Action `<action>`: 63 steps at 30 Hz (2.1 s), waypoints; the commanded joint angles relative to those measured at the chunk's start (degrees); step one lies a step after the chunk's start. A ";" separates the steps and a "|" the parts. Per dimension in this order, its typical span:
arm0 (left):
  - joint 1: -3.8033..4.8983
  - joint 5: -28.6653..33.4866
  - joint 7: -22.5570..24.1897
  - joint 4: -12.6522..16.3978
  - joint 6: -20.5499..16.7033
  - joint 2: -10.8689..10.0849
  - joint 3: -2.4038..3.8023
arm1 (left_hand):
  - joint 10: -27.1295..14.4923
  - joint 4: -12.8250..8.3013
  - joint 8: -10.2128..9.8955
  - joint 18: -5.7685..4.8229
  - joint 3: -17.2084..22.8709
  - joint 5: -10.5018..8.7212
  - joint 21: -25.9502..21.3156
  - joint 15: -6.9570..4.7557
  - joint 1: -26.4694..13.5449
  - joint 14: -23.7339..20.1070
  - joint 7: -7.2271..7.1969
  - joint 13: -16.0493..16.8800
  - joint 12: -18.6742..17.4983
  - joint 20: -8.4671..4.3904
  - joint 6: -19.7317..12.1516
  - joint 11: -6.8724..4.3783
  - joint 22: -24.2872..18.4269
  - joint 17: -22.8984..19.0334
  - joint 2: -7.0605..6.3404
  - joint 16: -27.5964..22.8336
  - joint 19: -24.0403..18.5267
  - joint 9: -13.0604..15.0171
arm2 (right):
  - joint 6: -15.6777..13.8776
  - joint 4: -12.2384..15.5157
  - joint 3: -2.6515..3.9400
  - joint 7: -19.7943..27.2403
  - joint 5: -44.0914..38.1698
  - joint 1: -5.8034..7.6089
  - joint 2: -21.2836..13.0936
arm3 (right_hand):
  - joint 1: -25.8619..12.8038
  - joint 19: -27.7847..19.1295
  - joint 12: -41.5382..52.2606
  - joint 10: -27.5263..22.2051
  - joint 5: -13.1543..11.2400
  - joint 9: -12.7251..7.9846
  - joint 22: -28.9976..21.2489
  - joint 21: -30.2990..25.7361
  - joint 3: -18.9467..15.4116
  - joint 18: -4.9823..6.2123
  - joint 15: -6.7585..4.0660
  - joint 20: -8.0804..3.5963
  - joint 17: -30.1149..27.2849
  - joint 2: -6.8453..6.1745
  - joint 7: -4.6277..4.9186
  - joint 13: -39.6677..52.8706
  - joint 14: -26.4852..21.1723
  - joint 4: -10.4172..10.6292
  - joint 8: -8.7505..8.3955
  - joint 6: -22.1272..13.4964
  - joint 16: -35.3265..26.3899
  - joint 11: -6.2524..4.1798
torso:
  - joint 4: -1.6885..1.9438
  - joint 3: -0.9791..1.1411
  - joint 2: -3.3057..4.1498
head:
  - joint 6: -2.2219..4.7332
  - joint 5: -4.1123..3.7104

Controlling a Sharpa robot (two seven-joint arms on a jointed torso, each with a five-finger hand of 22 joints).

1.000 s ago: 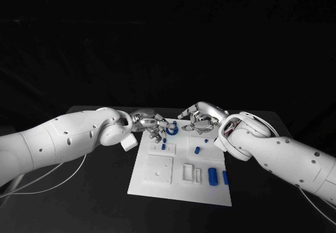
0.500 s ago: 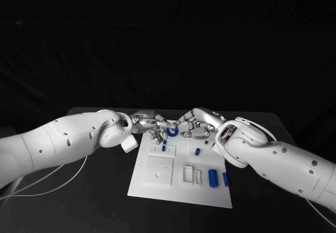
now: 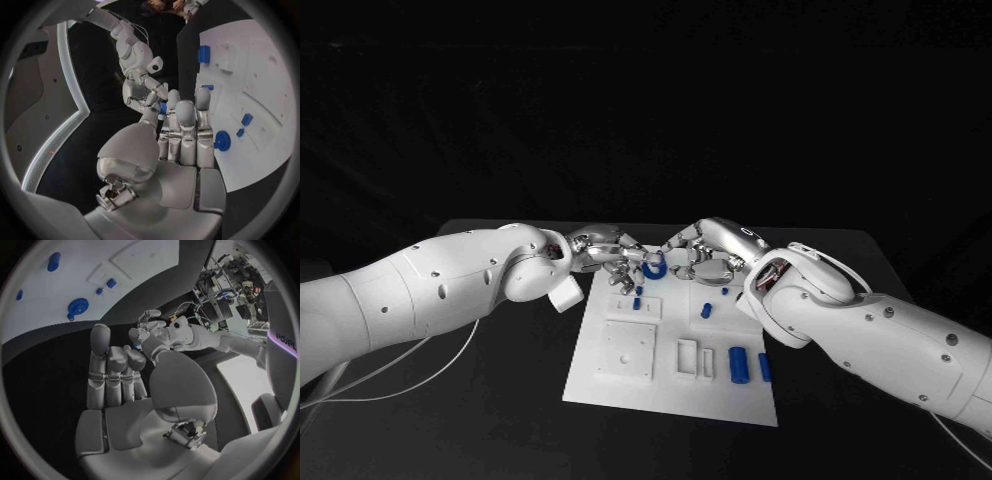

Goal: Assemble the parts on the task board

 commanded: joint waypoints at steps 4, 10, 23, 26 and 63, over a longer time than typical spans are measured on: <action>-0.01 -0.48 0.50 -0.10 0.81 0.38 0.05 | 0.25 -6.50 -0.17 1.06 6.06 -0.22 0.25 -0.23 1.44 0.07 -0.03 -0.12 0.13 -0.18 0.64 -0.11 1.07 -0.11 1.44 0.42 -0.32 -0.03 | -2.16 0.02 -0.06 1.29 0.25 -0.12 0.41 | 0.10 0.41 0.34 0.26 0.32 0.05 1.00 -0.77 0.58 0.74 -0.09 -0.07 0.21 -0.57 -0.01 0.19 0.46 0.03 -0.13 0.28 0.19 -0.04 | 0.01 -0.02 -0.02 | -0.03 -0.07; -0.02 -0.50 0.45 -0.17 0.85 0.55 0.05 | 0.25 -6.50 -0.17 1.06 6.06 -0.22 0.25 -0.23 1.44 0.07 -0.03 -0.12 0.13 -0.18 0.64 -0.11 1.07 -0.11 1.44 0.42 -0.32 -0.03 | -2.17 -0.03 -0.12 1.38 0.31 -0.24 0.70 | 0.11 0.56 0.29 0.21 0.32 0.06 1.63 -1.19 0.70 0.74 -0.07 -0.06 0.30 -0.58 0.02 0.19 0.50 0.03 -0.12 0.15 0.23 -0.02 | 0.06 -0.05 0.00 | -0.10 -0.04; -0.03 -0.13 0.71 -0.82 0.22 0.95 0.05 | 0.29 -6.35 -0.19 1.07 5.88 -0.31 0.31 -0.22 1.49 0.03 -0.05 -0.19 0.08 -0.17 0.66 -0.11 1.04 -0.15 1.52 0.40 -0.34 0.00 | -0.49 -0.02 -0.92 1.34 0.39 -0.35 0.75 | -0.15 0.80 0.46 0.15 0.34 0.07 3.22 -2.29 1.14 0.74 -0.12 -0.09 0.49 -0.51 -0.23 0.36 0.46 0.01 -0.13 2.28 0.26 -0.10 | -0.04 -0.04 -0.02 | -0.13 0.04; -0.03 0.36 0.73 -0.89 0.10 1.01 0.05 | 0.29 -6.35 -0.19 1.07 5.88 -0.31 0.31 -0.22 1.49 0.03 -0.05 -0.19 0.08 -0.17 0.66 -0.11 1.04 -0.15 1.52 0.40 -0.34 0.00 | 0.01 -0.03 -1.08 1.27 0.39 -0.36 0.69 | -0.17 0.83 0.50 0.16 0.35 0.09 3.45 -2.43 1.17 0.70 -0.14 -0.11 0.52 -0.50 -0.32 0.40 0.47 0.00 -0.10 2.63 0.29 -0.13 | 0.00 -0.04 -0.03 | -0.16 0.01; -0.02 -0.25 -1.27 -1.62 -2.19 0.82 0.05 | 0.40 -6.23 0.14 1.07 5.67 0.05 0.38 -0.24 1.62 -0.01 -0.13 -0.21 0.16 -0.19 0.67 -0.17 1.04 -0.25 1.32 0.36 -0.36 0.51 | -2.39 0.94 -1.34 1.33 0.91 -1.10 -0.68 | -0.53 1.38 -0.35 0.06 0.68 0.07 5.39 -4.61 1.32 0.40 -0.26 -0.26 0.12 -0.53 -0.50 -0.26 0.39 0.15 -0.12 2.93 -0.62 -0.29 | -0.01 -0.05 -0.02 | -0.53 0.04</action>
